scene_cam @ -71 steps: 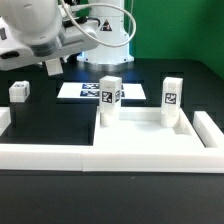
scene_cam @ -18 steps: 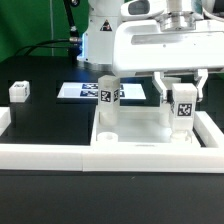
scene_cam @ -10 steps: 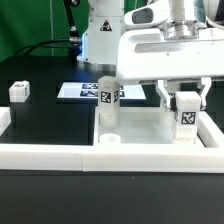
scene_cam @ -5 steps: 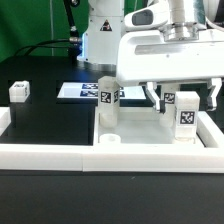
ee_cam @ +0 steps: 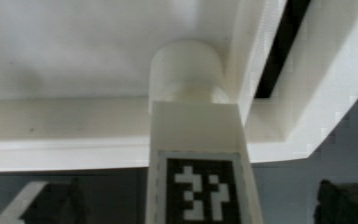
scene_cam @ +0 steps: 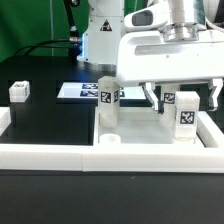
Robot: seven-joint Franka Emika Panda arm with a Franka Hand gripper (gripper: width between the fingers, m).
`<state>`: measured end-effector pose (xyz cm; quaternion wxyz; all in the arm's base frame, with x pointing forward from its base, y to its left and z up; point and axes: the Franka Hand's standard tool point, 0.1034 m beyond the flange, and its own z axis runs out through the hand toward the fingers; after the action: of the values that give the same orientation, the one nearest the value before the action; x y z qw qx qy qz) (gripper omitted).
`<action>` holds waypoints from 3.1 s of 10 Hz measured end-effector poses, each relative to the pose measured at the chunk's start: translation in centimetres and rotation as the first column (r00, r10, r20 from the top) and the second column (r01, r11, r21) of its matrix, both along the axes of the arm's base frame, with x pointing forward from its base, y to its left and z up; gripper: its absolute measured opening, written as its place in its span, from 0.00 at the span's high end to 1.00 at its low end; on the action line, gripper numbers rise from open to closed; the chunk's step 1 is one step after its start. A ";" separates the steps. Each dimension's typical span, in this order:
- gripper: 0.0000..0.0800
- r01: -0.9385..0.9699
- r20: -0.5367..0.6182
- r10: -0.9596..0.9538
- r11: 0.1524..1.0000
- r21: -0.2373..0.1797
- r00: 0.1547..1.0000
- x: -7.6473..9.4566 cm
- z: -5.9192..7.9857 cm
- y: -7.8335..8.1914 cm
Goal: Assemble square table
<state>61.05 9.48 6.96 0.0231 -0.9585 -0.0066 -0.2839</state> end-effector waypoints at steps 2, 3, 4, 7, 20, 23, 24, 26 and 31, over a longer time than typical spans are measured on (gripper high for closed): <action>0.19 0.004 -0.057 -0.003 1.000 0.027 0.998 -0.1 0.7 0.2; 0.19 -0.002 -0.092 0.006 0.999 0.043 0.996 0.0 2.5 0.2; 0.19 -0.005 -0.140 0.013 0.998 0.058 0.990 0.1 3.4 0.1; 0.19 -0.003 -0.279 0.031 0.995 0.101 0.960 -0.6 2.8 0.5; 0.19 -0.002 -0.619 -0.018 0.999 -0.032 0.785 2.3 3.2 0.7; 0.19 0.001 -0.575 -0.018 1.000 -0.029 0.818 3.1 1.4 1.7; 0.19 0.003 -0.573 -0.019 1.000 -0.029 0.820 3.2 1.4 1.5; 0.22 0.003 -0.573 -0.019 1.000 -0.029 0.819 3.2 1.4 1.5; 0.64 0.020 -0.520 -0.030 1.000 -0.024 0.854 3.1 1.4 0.6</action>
Offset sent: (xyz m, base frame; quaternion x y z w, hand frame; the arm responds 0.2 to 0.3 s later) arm 0.0120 -0.0237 0.0490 -0.0439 -0.1351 -0.0307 0.9894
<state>64.17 10.09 8.39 0.0119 -0.9998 0.0097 -0.0147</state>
